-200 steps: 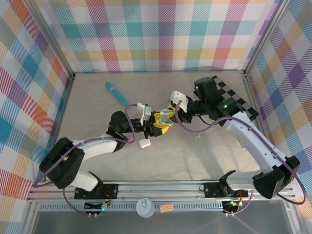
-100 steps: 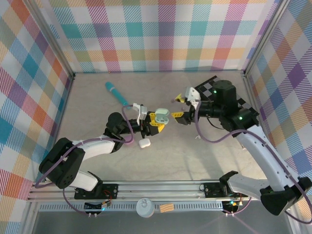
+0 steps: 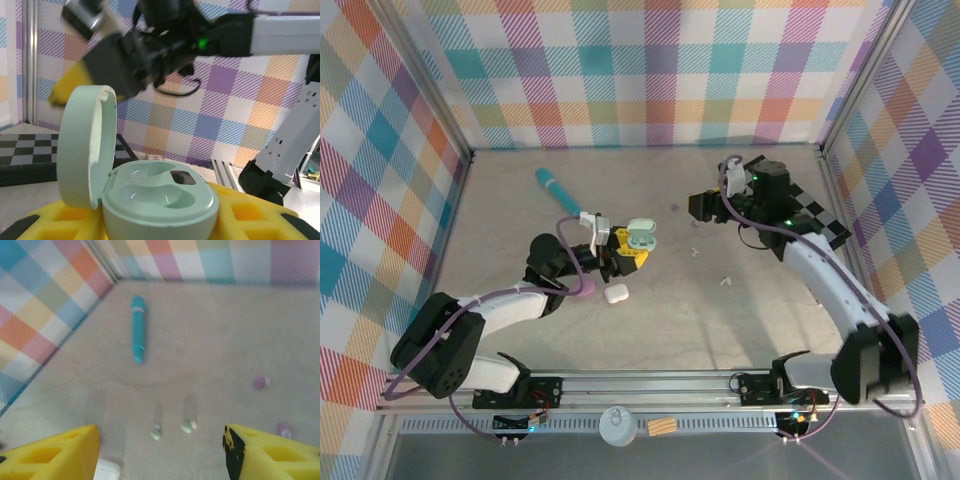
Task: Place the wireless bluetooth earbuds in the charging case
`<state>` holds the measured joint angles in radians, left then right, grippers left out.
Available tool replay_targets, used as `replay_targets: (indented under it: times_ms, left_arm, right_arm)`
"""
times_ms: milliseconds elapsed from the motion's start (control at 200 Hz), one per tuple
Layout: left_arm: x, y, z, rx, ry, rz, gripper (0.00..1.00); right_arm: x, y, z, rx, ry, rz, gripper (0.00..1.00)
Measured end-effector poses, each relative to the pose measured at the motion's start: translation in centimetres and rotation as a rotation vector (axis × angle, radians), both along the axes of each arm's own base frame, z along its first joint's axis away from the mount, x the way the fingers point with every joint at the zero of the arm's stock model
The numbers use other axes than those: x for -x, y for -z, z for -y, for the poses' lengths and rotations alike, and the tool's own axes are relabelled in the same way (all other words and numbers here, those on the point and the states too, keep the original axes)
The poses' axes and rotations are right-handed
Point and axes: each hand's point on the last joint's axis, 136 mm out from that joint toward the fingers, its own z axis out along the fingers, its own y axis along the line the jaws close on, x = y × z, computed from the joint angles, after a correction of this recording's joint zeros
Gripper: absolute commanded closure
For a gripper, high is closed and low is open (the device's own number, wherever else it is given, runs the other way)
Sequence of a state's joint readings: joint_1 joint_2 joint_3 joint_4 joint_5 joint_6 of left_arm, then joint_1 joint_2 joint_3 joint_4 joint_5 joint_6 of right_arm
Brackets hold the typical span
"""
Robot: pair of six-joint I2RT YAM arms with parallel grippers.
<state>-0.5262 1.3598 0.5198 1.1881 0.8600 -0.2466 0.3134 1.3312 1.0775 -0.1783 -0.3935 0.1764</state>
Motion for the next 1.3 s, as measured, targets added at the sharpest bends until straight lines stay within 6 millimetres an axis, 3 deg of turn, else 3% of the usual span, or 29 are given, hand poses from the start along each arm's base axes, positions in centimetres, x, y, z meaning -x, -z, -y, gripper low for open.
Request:
replay_targets:
  times_ms: [135, 280, 540, 665, 825, 1085, 1305]
  left_arm:
    - [0.1, -0.3, -0.8, 0.007, -0.023, 0.008, 0.59]
    - [-0.3, -0.8, -1.7, 0.013, -0.058, 0.019, 0.59]
    - [-2.1, 0.0, -3.9, 0.006, -0.151, -0.004, 0.6]
    - [-3.2, 0.9, -5.3, -0.001, -0.206, -0.024, 0.6]
    - [-4.1, 0.7, -6.9, 0.016, -0.264, -0.019, 0.6]
    - [-4.3, -0.6, -9.2, 0.043, -0.334, 0.02, 0.6]
    - [-4.0, -1.4, -9.5, 0.052, -0.341, 0.041, 0.6]
  right_arm:
    - [-1.7, 6.2, -0.4, 0.074, 0.051, -0.21, 0.42]
    - [-2.8, 9.3, -1.9, 0.087, 0.078, -0.336, 0.44]
    - [-0.5, 14.8, -8.0, 0.129, 0.015, -0.502, 0.52]
    - [0.4, 17.1, -9.4, 0.129, 0.021, -0.582, 0.53]
    - [1.1, 18.3, -10.8, 0.14, 0.006, -0.616, 0.57]
    - [-0.1, 17.2, -11.8, 0.132, 0.003, -0.594, 0.61]
    - [-0.8, 19.4, -11.3, 0.108, 0.078, -0.689, 0.59]
